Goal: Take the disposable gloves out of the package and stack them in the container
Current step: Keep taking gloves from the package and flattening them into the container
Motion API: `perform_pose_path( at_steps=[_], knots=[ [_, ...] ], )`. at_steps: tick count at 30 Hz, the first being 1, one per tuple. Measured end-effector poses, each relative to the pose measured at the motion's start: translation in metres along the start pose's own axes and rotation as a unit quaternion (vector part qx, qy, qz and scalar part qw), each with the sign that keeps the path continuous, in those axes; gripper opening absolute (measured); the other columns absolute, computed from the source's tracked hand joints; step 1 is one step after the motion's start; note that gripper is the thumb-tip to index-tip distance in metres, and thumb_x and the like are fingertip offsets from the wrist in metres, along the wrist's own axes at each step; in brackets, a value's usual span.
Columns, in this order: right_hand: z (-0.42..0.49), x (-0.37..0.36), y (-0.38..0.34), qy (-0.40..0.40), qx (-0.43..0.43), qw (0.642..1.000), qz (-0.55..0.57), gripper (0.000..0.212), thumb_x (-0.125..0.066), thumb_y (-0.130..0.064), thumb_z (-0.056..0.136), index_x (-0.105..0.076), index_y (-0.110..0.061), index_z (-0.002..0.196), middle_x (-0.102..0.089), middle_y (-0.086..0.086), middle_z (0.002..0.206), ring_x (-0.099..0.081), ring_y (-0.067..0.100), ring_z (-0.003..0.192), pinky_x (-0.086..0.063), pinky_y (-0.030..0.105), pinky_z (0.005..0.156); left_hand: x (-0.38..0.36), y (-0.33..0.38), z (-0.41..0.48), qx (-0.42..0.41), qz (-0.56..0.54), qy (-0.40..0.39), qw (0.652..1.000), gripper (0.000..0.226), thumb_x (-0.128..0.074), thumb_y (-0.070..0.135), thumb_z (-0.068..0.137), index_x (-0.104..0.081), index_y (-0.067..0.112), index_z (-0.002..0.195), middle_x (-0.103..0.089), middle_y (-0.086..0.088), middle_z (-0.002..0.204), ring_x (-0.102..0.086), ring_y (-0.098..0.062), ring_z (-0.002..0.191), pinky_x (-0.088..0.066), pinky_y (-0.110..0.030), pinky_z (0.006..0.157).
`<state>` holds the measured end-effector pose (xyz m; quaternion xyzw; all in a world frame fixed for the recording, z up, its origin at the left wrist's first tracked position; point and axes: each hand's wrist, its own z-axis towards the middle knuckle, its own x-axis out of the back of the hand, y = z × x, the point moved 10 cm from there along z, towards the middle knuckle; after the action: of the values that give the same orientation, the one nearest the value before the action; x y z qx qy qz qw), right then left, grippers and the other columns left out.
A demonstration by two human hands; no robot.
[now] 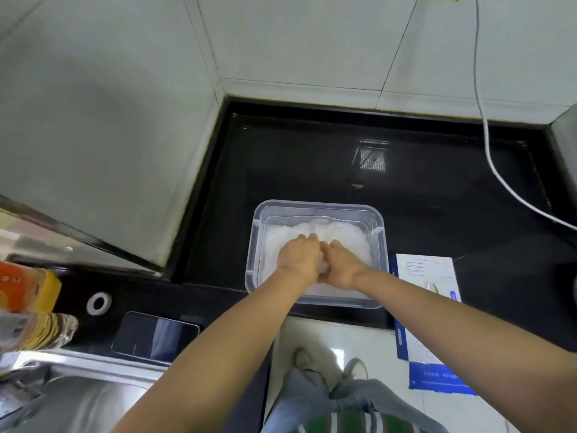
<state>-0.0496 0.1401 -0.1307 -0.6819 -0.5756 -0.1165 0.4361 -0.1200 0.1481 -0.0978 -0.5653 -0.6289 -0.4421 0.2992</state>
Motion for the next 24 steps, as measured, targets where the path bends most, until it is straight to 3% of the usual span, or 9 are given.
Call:
perform_pose_path(
  at_steps=[3,7,9,11,13,15,18,21,24],
  knots=[
    [-0.003,0.009,0.007,0.023,-0.016,0.999,0.03,0.075,-0.075,-0.021,0.084,-0.032,-0.019,0.145,-0.041,0.006,0.133,-0.054,0.025,0.117,-0.048,0.035,0.1,-0.036,-0.029,0.002,0.061,-0.055,-0.092,0.992,0.079,-0.071,0.031,0.084,-0.022,0.016,0.145,-0.035,-0.014,0.137,-0.05,-0.03,0.117,-0.045,-0.034,0.086],
    [-0.007,0.028,0.007,0.096,0.012,0.995,0.018,0.045,-0.07,-0.014,0.087,-0.038,-0.021,0.117,-0.047,0.001,0.118,-0.051,0.018,0.1,-0.051,0.025,0.084,-0.048,-0.043,0.005,0.052,-0.041,-0.094,0.993,0.09,-0.069,0.029,0.085,-0.004,0.029,0.148,-0.016,-0.013,0.15,-0.043,-0.032,0.125,-0.046,-0.037,0.095],
    [-0.003,0.023,0.006,0.079,0.02,0.996,-0.021,0.035,-0.067,-0.014,0.09,-0.04,-0.023,0.11,-0.051,0.005,0.124,-0.053,0.02,0.103,-0.05,0.026,0.088,-0.052,-0.046,0.006,0.059,-0.053,-0.101,0.992,0.095,-0.07,0.03,0.083,0.0,0.033,0.147,-0.011,-0.01,0.152,-0.04,-0.033,0.127,-0.047,-0.04,0.097],
    [0.0,0.012,0.011,0.035,0.007,0.998,-0.05,0.043,-0.065,-0.015,0.091,-0.043,-0.023,0.127,-0.046,0.007,0.135,-0.051,0.024,0.115,-0.048,0.03,0.096,-0.057,-0.047,0.008,0.063,-0.058,-0.112,0.99,0.099,-0.071,0.034,0.082,0.003,0.037,0.147,-0.01,-0.009,0.151,-0.039,-0.033,0.127,-0.047,-0.042,0.098],
    [0.002,-0.001,0.017,-0.019,-0.014,0.997,-0.073,0.073,-0.065,-0.02,0.092,-0.022,-0.025,0.151,-0.031,0.009,0.15,-0.042,0.029,0.131,-0.044,0.037,0.105,-0.062,-0.049,0.008,0.07,-0.063,-0.122,0.988,0.102,-0.071,0.039,0.08,0.005,0.039,0.147,-0.01,-0.01,0.151,-0.037,-0.034,0.129,-0.046,-0.044,0.1],
    [0.0,-0.013,0.019,-0.063,-0.02,0.993,-0.099,0.089,-0.061,-0.022,0.094,0.002,-0.027,0.156,-0.01,0.011,0.161,-0.033,0.032,0.14,-0.04,0.04,0.11,-0.066,-0.051,0.006,0.079,-0.063,-0.138,0.985,0.103,-0.068,0.045,0.08,0.01,0.042,0.148,-0.002,-0.01,0.154,-0.03,-0.036,0.135,-0.041,-0.047,0.105],
    [-0.003,-0.02,0.019,-0.083,-0.02,0.992,-0.093,0.092,-0.056,-0.014,0.097,0.014,-0.029,0.155,0.01,0.012,0.164,-0.034,0.033,0.141,-0.038,0.039,0.111,-0.07,-0.051,0.003,0.081,-0.038,-0.16,0.983,0.102,-0.063,0.048,0.085,0.017,0.045,0.147,0.01,-0.006,0.158,-0.019,-0.037,0.142,-0.035,-0.047,0.109],
    [-0.009,-0.02,0.015,-0.088,-0.009,0.994,-0.069,0.088,-0.056,-0.017,0.098,0.01,-0.025,0.156,0.0,0.011,0.163,-0.03,0.032,0.143,-0.034,0.037,0.112,-0.07,-0.05,0.0,0.075,-0.019,-0.157,0.985,0.1,-0.061,0.048,0.088,0.02,0.046,0.146,0.012,-0.006,0.159,-0.019,-0.038,0.143,-0.037,-0.047,0.109],
    [-0.019,-0.011,0.009,-0.077,0.016,0.989,-0.123,0.081,-0.058,-0.025,0.097,-0.004,-0.02,0.157,-0.015,0.011,0.159,-0.034,0.031,0.139,-0.035,0.037,0.112,-0.063,-0.047,-0.004,0.071,-0.028,-0.143,0.987,0.097,-0.059,0.049,0.09,0.018,0.043,0.148,0.009,-0.007,0.161,-0.028,-0.037,0.139,-0.041,-0.045,0.107]
  ],
)
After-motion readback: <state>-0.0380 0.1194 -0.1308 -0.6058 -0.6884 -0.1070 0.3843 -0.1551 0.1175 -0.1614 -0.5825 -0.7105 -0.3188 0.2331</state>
